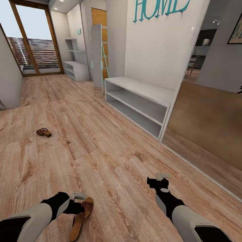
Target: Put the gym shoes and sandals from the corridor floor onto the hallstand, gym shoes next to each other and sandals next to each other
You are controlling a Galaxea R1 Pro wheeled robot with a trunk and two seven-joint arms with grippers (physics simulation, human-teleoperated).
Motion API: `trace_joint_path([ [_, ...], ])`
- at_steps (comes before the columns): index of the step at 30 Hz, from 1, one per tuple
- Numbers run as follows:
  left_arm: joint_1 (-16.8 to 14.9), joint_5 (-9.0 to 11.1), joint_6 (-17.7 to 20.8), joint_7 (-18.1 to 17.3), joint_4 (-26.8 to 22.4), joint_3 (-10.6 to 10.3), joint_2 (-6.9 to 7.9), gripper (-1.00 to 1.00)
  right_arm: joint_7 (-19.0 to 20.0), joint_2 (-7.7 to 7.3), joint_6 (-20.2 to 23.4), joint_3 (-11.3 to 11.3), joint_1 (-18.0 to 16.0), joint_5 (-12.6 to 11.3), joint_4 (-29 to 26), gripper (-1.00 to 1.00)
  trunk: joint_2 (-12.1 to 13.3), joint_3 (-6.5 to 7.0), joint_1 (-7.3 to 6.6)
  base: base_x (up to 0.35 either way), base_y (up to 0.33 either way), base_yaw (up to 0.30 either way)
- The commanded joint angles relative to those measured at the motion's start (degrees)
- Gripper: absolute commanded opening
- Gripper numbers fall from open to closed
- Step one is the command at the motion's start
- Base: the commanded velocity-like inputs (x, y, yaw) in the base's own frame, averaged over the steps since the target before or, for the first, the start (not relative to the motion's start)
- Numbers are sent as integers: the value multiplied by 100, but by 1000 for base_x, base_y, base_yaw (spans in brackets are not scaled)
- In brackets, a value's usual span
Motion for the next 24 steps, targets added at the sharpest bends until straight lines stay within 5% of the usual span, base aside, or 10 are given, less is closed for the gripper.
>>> trace_joint_path([
  [1,0,0,0,0,0,0,0,100,0,5,-44,5,0,12,-8,100,0,0,0,0,0,0],
  [18,0,16,0,0,-1,2,0,100,1,137,-207,254,-1,108,-30,100,-3,-44,5,0,0,0],
  [24,-1,17,0,0,-1,4,0,100,1,147,-209,263,-1,111,-31,100,-11,-177,21,0,0,0],
])
